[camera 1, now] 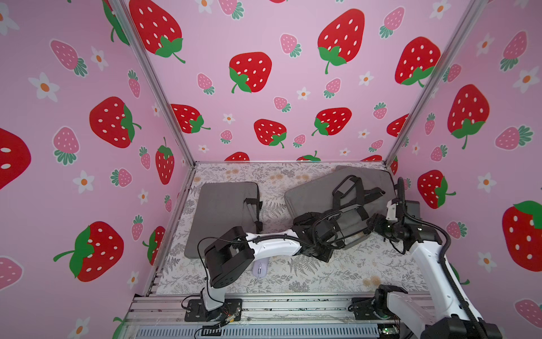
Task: Put the mouse into the laptop bag
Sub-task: Zip the zipper on the zippered laptop bag.
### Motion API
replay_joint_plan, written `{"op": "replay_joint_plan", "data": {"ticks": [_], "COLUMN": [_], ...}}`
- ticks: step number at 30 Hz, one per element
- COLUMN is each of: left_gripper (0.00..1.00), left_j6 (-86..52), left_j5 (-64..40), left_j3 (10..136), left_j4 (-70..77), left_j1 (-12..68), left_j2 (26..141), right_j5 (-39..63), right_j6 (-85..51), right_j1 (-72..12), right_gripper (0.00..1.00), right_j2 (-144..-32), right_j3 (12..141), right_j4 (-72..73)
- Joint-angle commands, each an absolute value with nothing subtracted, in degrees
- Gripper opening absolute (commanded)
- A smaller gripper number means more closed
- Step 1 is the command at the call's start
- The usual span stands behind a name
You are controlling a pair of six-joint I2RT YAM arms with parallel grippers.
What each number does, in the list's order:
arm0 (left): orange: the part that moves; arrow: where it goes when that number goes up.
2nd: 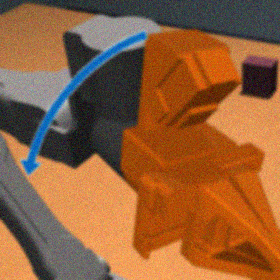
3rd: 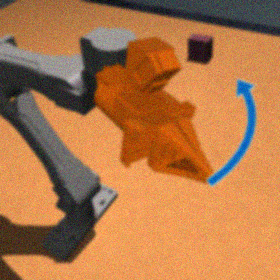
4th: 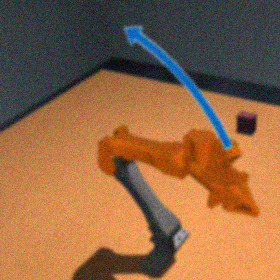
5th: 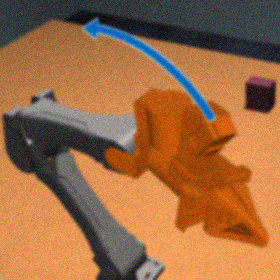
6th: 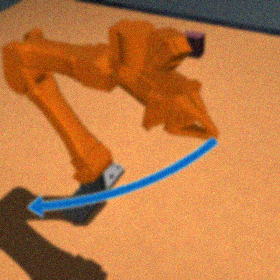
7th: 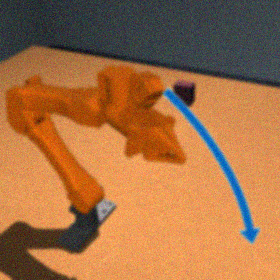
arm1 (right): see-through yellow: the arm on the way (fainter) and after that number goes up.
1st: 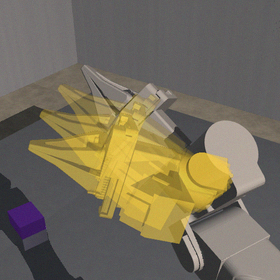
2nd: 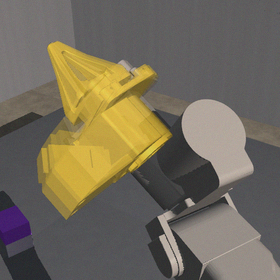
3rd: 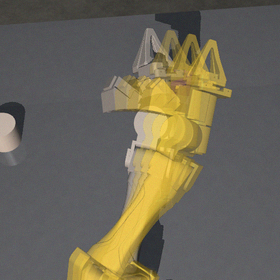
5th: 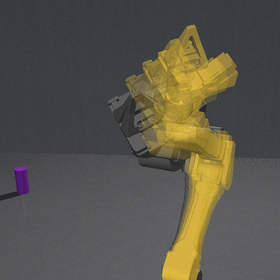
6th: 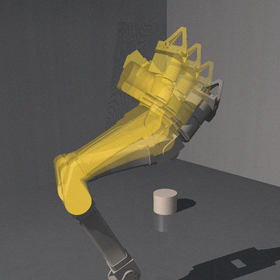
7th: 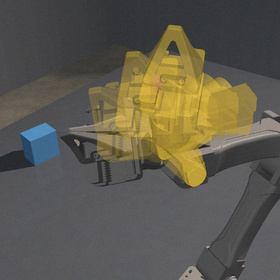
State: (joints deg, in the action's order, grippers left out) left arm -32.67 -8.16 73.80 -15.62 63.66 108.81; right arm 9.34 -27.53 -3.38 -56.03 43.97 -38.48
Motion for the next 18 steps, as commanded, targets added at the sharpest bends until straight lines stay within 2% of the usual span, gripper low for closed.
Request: {"op": "replay_joint_plan", "data": {"ticks": [1,10,15,17,18], "left_gripper": [0.0,0.0,0.0,0.0,0.0], "left_j6": [-32.7,-32.8,-33.0,-33.2,-33.3], "left_j5": [-8.9,-8.3,-8.2,-8.2,-8.3], "left_j3": [75.7,75.1,75.0,74.6,74.4], "left_j4": [-16.5,-17.2,-17.3,-17.1,-17.2], "left_j1": [64.2,64.2,64.2,64.2,64.2], "left_j2": [107.8,107.3,106.9,106.5,106.4], "right_j5": [12.3,11.7,11.8,12.8,13.0], "right_j6": [-33.7,-42.9,-45.5,-47.1,-47.5], "right_j1": [-11.2,-27.7,-30.8,-30.8,-30.8], "right_gripper": [0.66,0.65,0.62,0.54,0.45], "right_j2": [-56.8,-60.1,-64.2,-64.5,-64.5], "right_j3": [41.2,36.4,35.0,33.3,32.8], "right_j4": [-35.5,-23.7,-17.6,-13.1,-11.8]}}
